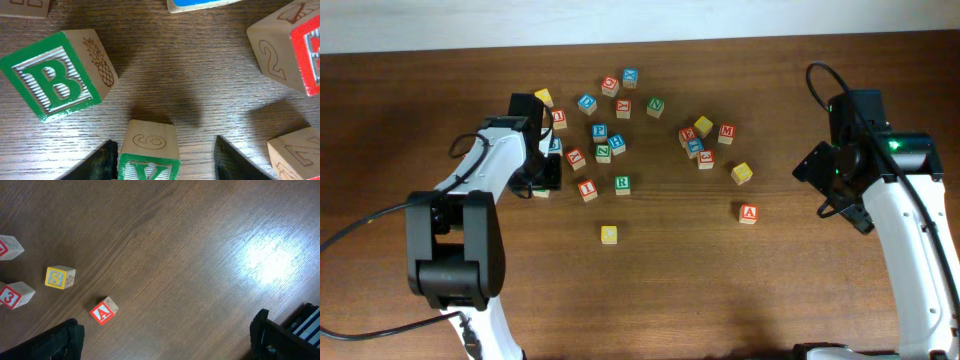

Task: Spell out CVPR
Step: 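Lower the left gripper onto the green V block and grasp it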

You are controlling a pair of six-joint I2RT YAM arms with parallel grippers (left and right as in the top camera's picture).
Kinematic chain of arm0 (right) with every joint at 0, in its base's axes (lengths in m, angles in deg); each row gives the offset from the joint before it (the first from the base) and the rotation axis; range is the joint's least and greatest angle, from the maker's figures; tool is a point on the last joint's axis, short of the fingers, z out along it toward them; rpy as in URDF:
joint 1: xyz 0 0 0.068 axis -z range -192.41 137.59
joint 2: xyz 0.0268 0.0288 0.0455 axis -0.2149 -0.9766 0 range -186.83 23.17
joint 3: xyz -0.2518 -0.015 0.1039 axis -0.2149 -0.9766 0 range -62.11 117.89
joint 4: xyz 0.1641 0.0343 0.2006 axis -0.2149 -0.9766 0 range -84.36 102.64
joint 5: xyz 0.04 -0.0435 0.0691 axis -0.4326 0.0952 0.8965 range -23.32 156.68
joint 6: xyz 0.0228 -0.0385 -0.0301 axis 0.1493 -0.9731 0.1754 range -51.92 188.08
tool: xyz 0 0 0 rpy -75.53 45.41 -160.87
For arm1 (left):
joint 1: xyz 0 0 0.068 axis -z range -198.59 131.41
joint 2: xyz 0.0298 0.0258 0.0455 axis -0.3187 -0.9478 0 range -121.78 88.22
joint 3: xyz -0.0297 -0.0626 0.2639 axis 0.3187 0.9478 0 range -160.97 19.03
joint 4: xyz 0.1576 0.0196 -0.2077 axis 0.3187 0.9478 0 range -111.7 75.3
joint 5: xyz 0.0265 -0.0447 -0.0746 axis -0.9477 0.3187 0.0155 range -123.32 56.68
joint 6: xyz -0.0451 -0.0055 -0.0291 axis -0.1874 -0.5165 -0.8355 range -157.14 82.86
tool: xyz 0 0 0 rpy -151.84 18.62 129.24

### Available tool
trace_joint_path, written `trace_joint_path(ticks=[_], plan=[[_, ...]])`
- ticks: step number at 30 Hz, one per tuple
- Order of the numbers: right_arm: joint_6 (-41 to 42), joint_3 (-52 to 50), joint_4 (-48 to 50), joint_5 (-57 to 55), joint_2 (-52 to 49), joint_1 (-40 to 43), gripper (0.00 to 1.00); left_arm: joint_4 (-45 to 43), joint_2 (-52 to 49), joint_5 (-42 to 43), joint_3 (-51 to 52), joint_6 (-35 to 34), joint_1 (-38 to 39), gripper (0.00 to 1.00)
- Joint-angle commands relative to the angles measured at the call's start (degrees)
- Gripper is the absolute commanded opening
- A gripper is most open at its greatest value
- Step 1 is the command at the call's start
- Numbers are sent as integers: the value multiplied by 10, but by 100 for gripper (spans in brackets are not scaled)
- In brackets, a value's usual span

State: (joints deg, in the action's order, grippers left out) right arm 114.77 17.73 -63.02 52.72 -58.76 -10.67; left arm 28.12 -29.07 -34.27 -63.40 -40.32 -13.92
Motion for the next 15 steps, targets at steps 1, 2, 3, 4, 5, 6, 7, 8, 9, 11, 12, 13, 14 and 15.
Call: trace_joint_path(ticks=[1, 2, 3, 4, 5, 6, 7, 8, 9, 11, 12, 13, 14, 15], plan=[[1, 3, 0, -11, -2, 2, 98, -1, -10, -5, 3, 5, 1, 40], [1, 3, 0, -11, -2, 2, 98, -1, -10, -5, 3, 5, 1, 40], [1, 3, 0, -11, -2, 2, 98, -1, -10, -5, 3, 5, 1, 35], [1, 3, 0, -11, -2, 2, 98, -1, -10, -5, 3, 5, 0, 35], [1, 3, 0, -11, -2, 2, 98, -2, -10, -5, 3, 5, 1, 35], [1, 3, 0, -11, -2, 2, 98, -3, -10, -5, 3, 5, 1, 35], [1, 3, 0, -11, -2, 2, 98, -3, -10, -5, 3, 5, 1, 31], [1, 3, 0, -11, -2, 2, 98, -3, -10, -5, 3, 5, 1, 28], [1, 3, 0, -11, -2, 2, 98, -3, -10, -5, 3, 4, 1, 27], [1, 3, 0, -11, -2, 2, 98, -3, -10, -5, 3, 4, 1, 30], [1, 3, 0, -11, -2, 2, 98, -3, -10, -3, 3, 4, 1, 31], [1, 3, 0, -11, -2, 2, 98, -3, -10, -3, 3, 0, 1, 30], [1, 3, 0, -11, -2, 2, 98, -3, -10, -3, 3, 0, 1, 29], [1, 3, 0, -11, -2, 2, 98, -2, -10, -2, 2, 0, 1, 28]])
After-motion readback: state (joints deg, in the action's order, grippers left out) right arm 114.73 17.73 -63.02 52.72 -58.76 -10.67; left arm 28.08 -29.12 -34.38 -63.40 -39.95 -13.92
